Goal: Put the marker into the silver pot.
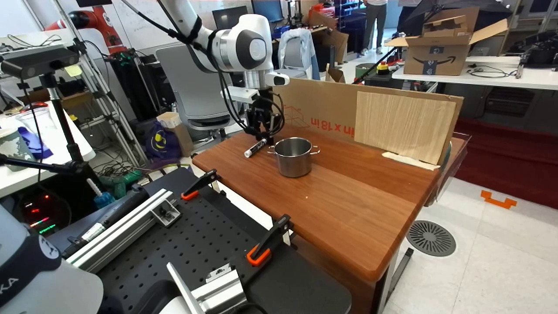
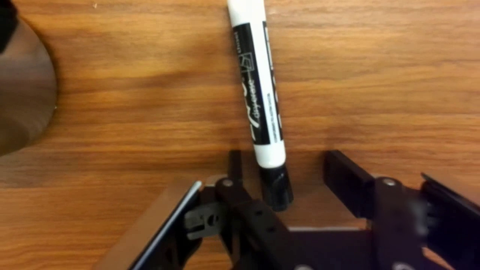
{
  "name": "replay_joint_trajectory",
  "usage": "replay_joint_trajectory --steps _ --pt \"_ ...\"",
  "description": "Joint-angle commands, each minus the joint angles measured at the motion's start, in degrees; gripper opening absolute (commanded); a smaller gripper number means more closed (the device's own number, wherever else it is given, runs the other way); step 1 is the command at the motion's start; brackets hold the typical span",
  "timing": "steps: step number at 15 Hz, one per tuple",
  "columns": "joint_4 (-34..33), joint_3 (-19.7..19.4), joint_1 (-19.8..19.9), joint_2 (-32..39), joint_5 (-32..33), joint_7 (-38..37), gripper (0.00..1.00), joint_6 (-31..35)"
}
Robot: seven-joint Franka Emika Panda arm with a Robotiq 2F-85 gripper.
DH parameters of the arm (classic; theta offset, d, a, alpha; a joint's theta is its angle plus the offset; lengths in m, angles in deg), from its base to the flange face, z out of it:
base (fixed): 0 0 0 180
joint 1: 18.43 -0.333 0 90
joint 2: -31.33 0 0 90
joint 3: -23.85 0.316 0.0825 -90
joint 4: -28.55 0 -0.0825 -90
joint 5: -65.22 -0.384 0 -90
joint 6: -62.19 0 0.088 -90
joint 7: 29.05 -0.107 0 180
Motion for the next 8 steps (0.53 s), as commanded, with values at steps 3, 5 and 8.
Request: replay_joint_trajectory --steps 3,5,8 --pt "-2.23 -1.42 -1.10 1.09 1.16 -1.24 0.14 -1.87" --pt "-2.08 -1.34 -0.95 0.53 1.05 -1.05 0.01 -1.79" --pt "-1.21 -1.26 -0.98 -1.17 1.55 -0.35 0.04 -2.30"
